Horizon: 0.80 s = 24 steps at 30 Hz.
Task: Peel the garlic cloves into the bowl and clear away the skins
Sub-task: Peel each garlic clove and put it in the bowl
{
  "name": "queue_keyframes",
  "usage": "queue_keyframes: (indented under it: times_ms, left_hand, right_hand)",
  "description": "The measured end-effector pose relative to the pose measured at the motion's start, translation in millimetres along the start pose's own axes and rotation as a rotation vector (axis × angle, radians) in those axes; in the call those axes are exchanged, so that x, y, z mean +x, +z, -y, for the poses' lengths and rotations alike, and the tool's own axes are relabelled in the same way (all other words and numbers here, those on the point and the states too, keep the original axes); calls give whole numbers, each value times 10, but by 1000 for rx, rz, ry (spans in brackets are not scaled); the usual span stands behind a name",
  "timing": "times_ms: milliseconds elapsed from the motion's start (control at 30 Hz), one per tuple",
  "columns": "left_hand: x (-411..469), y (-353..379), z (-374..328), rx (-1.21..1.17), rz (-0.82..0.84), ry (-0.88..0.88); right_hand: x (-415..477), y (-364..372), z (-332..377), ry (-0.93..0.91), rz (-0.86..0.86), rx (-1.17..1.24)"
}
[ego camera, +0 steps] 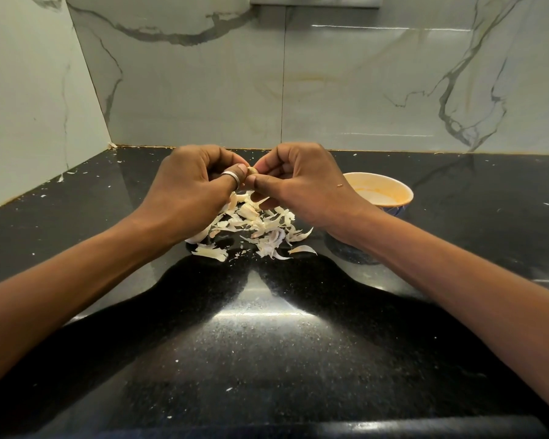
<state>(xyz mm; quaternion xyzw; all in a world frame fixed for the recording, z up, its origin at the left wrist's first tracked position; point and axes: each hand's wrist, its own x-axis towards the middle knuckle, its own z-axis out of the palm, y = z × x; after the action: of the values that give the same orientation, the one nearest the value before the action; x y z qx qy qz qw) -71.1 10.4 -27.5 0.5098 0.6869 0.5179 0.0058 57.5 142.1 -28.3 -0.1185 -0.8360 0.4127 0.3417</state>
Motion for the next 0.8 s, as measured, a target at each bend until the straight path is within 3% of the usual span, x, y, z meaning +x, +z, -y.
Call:
queue_keyframes:
  times_ms: [333, 800]
  left_hand:
    - [-6, 16, 4, 34, 10, 27]
    - [10, 11, -3, -30, -38, -125]
  right_hand:
    - [4, 11, -3, -4, 22, 24]
    - [19, -45, 31, -3, 3, 81]
